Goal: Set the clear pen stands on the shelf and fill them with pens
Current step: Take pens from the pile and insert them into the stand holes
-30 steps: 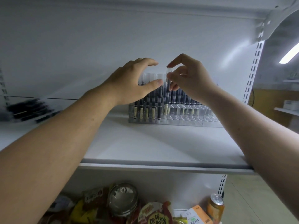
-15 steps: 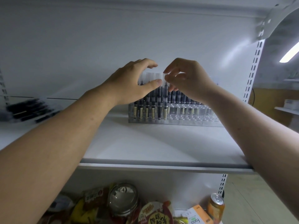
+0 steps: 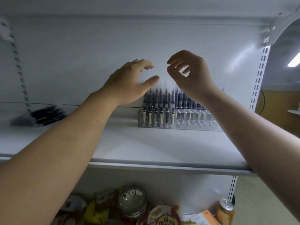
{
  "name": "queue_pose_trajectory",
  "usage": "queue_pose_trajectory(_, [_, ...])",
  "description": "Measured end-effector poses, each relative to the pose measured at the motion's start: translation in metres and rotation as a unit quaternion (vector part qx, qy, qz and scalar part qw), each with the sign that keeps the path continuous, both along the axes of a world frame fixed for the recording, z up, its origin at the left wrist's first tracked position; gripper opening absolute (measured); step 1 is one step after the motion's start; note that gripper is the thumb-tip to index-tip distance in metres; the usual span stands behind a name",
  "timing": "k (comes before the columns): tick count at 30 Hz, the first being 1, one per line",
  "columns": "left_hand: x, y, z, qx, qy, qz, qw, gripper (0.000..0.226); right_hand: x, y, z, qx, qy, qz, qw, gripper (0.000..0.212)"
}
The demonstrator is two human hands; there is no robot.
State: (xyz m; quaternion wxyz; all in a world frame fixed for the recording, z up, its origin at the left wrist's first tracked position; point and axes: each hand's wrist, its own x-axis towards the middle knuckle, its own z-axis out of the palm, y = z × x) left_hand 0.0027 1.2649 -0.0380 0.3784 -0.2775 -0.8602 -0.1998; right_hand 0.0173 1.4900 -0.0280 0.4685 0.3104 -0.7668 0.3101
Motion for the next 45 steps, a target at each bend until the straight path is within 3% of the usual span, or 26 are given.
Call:
queue_pose_trajectory(6, [0.01,-0.098,0.01,0.005,-0.081,0.125,0.989,0.047,0.009,-0.08,0.017,0.105,-0.012,0.036,0.994,0.016])
queue_pose_trajectory(12, [0.02,-0.196,-0.016,-0.068,-0.237,0.274,0.93,0.072,-0.013,-0.191,0.013,0.192,-0.074,0.071,0.976,0.011])
queue_pose_trajectory(15, [0.017,-0.223,-0.028,-0.11,-0.284,0.324,0.896,0.064,-0.029,-0.229,0.001,0.245,-0.089,0.051,0.964,0.007])
queue_pose_trajectory(21, [0.012,-0.232,-0.037,-0.089,-0.298,0.336,0.889,0.058,-0.055,-0.234,-0.031,0.291,-0.108,0.015,0.95,0.01])
queue_pose_trajectory(26, [0.006,-0.223,-0.029,-0.114,-0.347,0.343,0.865,0.049,-0.061,-0.227,-0.032,0.247,-0.121,0.034,0.961,0.011])
queue_pose_trajectory(34, [-0.005,-0.21,-0.016,-0.162,-0.355,0.386,0.836,0.043,-0.061,-0.224,-0.031,0.218,-0.137,0.047,0.965,0.011])
queue_pose_trajectory(39, [-0.008,-0.206,-0.01,-0.135,-0.446,0.354,0.811,0.041,-0.057,-0.223,-0.031,0.221,-0.144,0.061,0.963,0.013])
queue_pose_trajectory(45, [-0.008,-0.199,-0.008,-0.156,-0.484,0.354,0.785,0.042,-0.052,-0.225,-0.03,0.23,-0.144,0.074,0.96,0.02])
